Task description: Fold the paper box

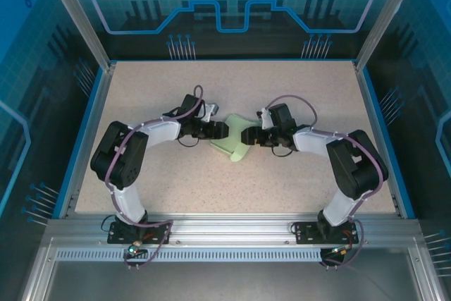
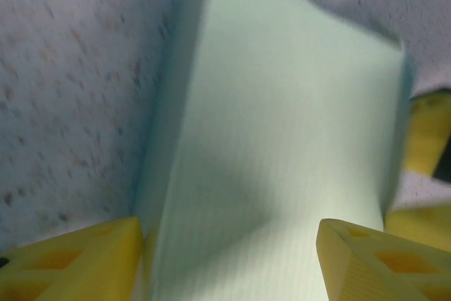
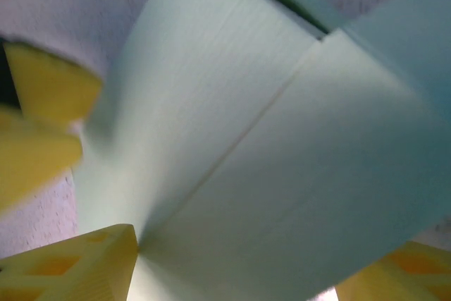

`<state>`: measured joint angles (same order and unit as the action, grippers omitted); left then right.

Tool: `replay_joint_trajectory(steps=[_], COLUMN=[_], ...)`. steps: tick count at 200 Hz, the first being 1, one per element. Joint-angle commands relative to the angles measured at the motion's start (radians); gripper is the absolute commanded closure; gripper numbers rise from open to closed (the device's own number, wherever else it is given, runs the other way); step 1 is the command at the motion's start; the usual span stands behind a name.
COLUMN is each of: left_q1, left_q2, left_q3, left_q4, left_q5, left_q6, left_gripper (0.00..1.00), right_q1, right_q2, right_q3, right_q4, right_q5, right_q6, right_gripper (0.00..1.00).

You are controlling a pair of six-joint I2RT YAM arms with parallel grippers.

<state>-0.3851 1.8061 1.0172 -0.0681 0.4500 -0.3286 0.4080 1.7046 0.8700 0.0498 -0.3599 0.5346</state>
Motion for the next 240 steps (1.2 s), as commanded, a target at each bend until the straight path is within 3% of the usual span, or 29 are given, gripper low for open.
replay_joint_trajectory(steps=[1, 42, 77, 153, 193, 240], left_q1=[-0.039, -0.034, -0.031, -0.040, -0.052, -0.052], left_q2=[-0.054, -0.075, -0.036, 0.041, 0.058, 0.044], left_q3=[-0.064, -0.094, -0.055, 0.000, -0.003, -0.056], left_q4=[0.059, 0.071, 0.092, 0.044, 0.039, 0.112], left_q5=[0.110, -0.011, -0.019, -0.076, -0.073, -0.010], left_q6=[-0.046, -0.058, -0.087, -0.068, -0.069, -0.126], left_gripper=[0.32, 0.29, 0.30, 0.35, 0.44, 0.52], right_q1=[-0.033, -0.058, -0.064, -0.081, -0.081, -0.081], right_q2=[0.034, 0.020, -0.009, 0.013, 0.041, 0.043], right_q3=[0.070, 0.063, 0.016, -0.033, -0.045, -0.061], right_q4=[-0.039, -0.100, -0.100, -0.055, 0.012, 0.144], right_q5=[-0.034, -0.038, -0.025, -0.077, -0.145, -0.293], right_q6=[-0.034, -0.067, -0.071, -0.069, -0.030, 0.033], right_gripper=[0.28, 0.28, 0.28, 0.48, 0.56, 0.57])
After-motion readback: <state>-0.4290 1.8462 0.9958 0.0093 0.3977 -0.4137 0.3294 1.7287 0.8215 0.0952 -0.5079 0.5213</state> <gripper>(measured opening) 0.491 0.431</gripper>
